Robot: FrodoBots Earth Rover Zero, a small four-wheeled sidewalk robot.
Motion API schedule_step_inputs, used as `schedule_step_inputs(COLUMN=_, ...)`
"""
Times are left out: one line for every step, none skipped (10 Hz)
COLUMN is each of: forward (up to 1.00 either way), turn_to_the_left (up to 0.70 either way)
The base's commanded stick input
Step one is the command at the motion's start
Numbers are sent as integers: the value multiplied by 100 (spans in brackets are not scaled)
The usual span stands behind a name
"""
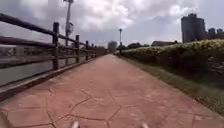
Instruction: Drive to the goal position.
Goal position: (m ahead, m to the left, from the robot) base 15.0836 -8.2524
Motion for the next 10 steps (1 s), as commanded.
schedule_step_inputs(forward=69, turn_to_the_left=0)
schedule_step_inputs(forward=69, turn_to_the_left=0)
schedule_step_inputs(forward=69, turn_to_the_left=0)
schedule_step_inputs(forward=69, turn_to_the_left=0)
schedule_step_inputs(forward=69, turn_to_the_left=0)
schedule_step_inputs(forward=69, turn_to_the_left=0)
schedule_step_inputs(forward=69, turn_to_the_left=0)
schedule_step_inputs(forward=69, turn_to_the_left=0)
schedule_step_inputs(forward=69, turn_to_the_left=0)
schedule_step_inputs(forward=69, turn_to_the_left=0)
